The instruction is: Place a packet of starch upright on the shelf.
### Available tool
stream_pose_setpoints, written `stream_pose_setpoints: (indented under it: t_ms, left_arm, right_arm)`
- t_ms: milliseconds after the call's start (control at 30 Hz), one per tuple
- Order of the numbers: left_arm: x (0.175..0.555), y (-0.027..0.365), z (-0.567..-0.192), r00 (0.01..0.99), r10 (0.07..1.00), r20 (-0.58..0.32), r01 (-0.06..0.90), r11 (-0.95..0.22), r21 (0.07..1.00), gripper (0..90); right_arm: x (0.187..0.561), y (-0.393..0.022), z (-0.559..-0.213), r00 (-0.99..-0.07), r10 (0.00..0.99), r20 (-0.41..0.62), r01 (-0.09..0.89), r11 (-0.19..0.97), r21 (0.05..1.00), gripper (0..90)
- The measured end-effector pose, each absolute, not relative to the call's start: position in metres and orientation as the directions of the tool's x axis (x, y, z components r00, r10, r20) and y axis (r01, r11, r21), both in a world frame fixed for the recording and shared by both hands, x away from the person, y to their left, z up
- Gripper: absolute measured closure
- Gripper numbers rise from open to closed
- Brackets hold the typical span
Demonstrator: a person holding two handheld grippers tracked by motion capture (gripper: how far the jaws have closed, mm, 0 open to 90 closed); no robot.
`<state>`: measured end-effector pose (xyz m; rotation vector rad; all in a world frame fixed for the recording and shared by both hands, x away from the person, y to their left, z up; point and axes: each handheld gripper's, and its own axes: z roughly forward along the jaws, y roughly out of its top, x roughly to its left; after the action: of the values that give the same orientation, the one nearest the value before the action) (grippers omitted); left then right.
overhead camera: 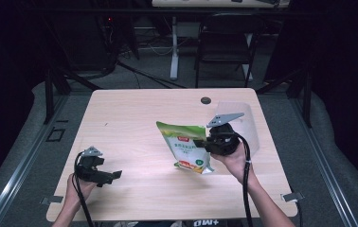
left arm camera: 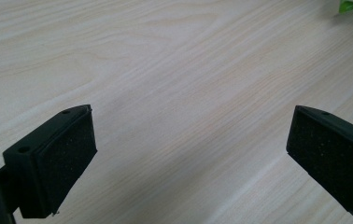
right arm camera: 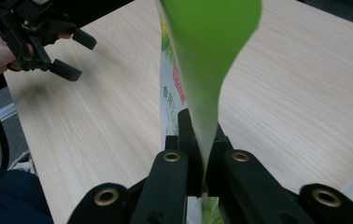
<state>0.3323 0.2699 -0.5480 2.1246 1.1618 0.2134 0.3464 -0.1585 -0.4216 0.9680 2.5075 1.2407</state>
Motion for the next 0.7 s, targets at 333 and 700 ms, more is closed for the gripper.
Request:
stream_pose_setpoints:
  t_ms: [333,700]
  left_arm:
    - [0.332,0.271,-0.548,0.584,0.793,-0.175,0.676,-0.355,0.646,1.5]
    - [0.333,0.270,-0.548,0.586,0.790,-0.179,0.677,-0.356,0.644,1.5]
  right_arm:
    - [0.358,-0.170,-0.394,-0.758,0.646,0.088,0.453,0.425,0.784,90.0]
    - [0.371,-0.186,-0.374,-0.740,0.669,0.074,0.448,0.408,0.795,90.0]
